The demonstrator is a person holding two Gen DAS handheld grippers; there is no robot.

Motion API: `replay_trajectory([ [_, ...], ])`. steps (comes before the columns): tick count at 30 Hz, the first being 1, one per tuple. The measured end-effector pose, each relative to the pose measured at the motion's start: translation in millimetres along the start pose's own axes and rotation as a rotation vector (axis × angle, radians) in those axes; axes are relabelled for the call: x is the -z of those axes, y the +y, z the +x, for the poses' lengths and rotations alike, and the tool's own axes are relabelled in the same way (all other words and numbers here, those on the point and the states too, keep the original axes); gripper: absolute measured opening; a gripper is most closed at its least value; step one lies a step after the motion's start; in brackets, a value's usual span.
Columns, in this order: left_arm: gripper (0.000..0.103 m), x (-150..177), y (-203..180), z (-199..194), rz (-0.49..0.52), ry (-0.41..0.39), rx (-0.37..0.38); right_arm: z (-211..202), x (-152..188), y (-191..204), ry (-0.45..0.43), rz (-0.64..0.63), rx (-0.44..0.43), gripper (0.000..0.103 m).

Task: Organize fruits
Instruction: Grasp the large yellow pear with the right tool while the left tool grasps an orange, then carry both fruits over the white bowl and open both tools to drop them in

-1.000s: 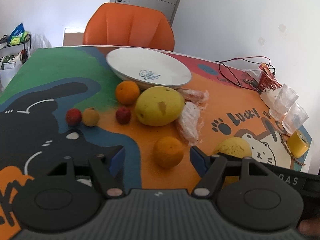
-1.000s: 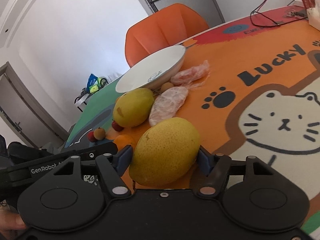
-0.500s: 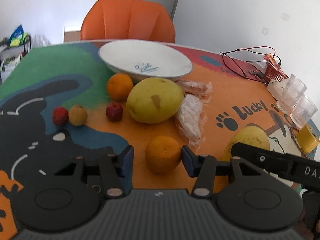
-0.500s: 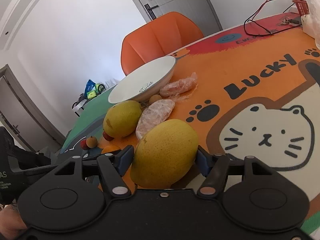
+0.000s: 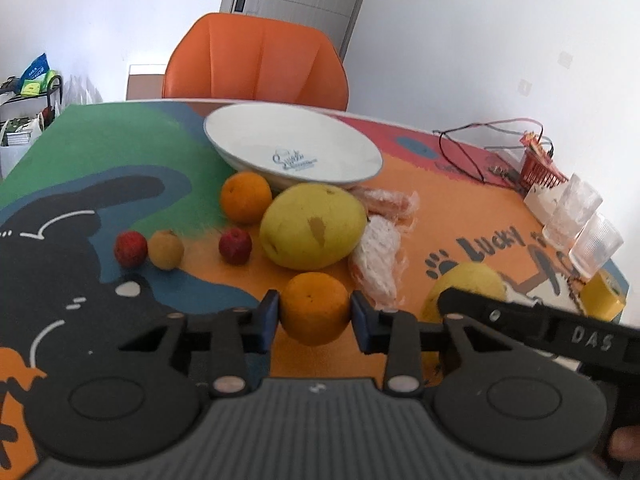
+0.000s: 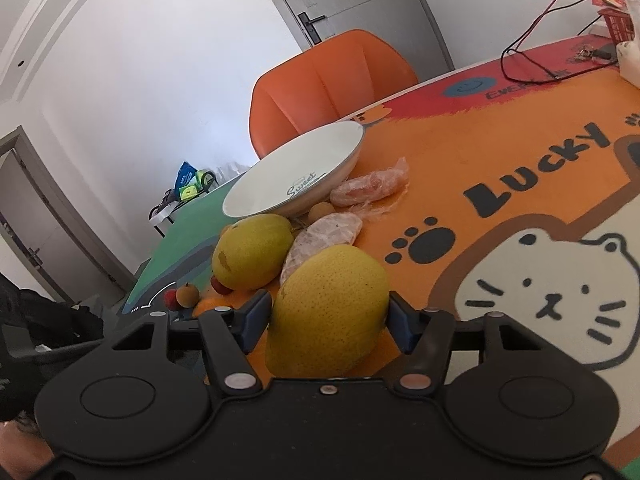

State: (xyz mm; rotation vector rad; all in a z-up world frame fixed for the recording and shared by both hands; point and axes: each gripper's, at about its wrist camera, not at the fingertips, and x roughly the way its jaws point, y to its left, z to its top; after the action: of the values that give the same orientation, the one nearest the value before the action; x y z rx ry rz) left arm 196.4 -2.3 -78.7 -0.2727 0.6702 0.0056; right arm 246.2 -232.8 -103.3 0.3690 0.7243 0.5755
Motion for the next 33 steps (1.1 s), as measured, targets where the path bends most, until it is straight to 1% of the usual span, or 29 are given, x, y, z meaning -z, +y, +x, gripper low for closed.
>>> replay_trajectory([
  [5,0.036,-9.8,3.1,-10.5,0.005,-0.04,-0.009,-0.5,-1.8,4.8,-0.024,-0.004,-0.018,0.059],
  [16,0.036,-39.5,6.2,-13.4,0.049,-0.09,-0.019,8.3,-27.2,14.5,-0.053,-0.037,-0.02,0.059],
  [25,0.036,-77.3,9.3,-16.1,0.056,-0.114,-0.023,15.3,-61.9,24.4,-0.089,-0.047,-0.04,0.059],
  [33,0.036,-111.4,14.3,-9.9,0.051,-0.119,-0.032,26.3,-87.0,33.9,-0.096,-0.056,-0.053,0.059],
])
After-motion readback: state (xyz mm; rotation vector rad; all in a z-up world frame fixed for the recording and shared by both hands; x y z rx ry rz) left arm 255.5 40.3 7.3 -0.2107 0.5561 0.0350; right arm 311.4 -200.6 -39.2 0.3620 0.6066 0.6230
